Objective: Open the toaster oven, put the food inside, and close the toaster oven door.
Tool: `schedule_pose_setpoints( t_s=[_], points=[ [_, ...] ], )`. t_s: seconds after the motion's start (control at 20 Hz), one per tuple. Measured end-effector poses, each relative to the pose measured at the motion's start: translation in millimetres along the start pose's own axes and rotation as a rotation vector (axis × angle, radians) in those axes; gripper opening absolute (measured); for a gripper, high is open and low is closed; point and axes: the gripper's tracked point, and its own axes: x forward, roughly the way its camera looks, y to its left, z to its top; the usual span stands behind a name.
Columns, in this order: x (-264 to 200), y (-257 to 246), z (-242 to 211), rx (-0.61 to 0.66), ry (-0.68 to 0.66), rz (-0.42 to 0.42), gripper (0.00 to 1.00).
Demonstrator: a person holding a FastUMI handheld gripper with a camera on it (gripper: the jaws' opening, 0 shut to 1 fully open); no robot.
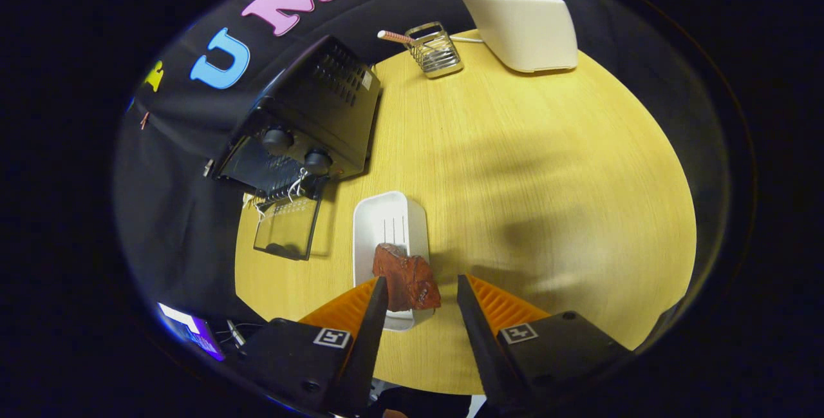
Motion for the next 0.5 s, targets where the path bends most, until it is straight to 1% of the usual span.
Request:
schedule_pose_setpoints(
  t_s=[0.05, 0.1, 0.2, 0.25, 0.35, 0.4, 0.45, 0.5],
  points=[
    [1.3, 1.4, -2.7, -0.010, 0.026, 0.008, 0.65],
    [3.5, 1.9, -2.4, -0.015, 0.042, 0.007, 0.58],
    [6.4, 5.2, 2.7, -0.007, 0.050, 0.023, 0.44],
    [5.5, 5.7, 1.1, -0.006, 0.057, 0.032, 0.39],
    [3.7, 19.0, 3.6, 0.001, 0.053, 0.092, 0.31],
    [3.9, 19.3, 5.3, 0.005, 0.047, 0.094, 0.21],
    [3.1, 18.7, 5.1, 0.020, 0.049, 0.088, 0.19],
    [0.8, 19.8, 5.0, 0.028, 0.046, 0.086, 0.19]
  ],
)
